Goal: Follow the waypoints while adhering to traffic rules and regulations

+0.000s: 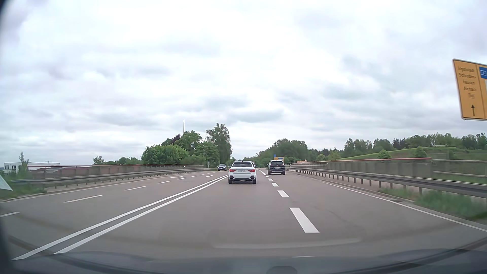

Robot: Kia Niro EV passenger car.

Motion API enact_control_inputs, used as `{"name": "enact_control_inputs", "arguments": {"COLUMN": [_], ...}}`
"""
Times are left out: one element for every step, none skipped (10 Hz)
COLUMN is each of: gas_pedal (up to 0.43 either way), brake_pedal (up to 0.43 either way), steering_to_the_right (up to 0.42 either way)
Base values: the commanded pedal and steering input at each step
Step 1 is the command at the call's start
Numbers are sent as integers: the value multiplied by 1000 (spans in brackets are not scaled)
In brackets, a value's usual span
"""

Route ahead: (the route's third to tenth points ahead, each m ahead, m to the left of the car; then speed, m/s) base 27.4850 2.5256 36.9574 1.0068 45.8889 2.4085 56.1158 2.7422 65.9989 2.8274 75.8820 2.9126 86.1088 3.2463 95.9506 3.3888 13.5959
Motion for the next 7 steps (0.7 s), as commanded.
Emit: {"name": "enact_control_inputs", "arguments": {"gas_pedal": [248, 248, 248, 248, 248, 248, 248], "brake_pedal": [0, 0, 0, 0, 0, 0, 0], "steering_to_the_right": [-9, -9, -8, -7, -6, -6, -6]}}
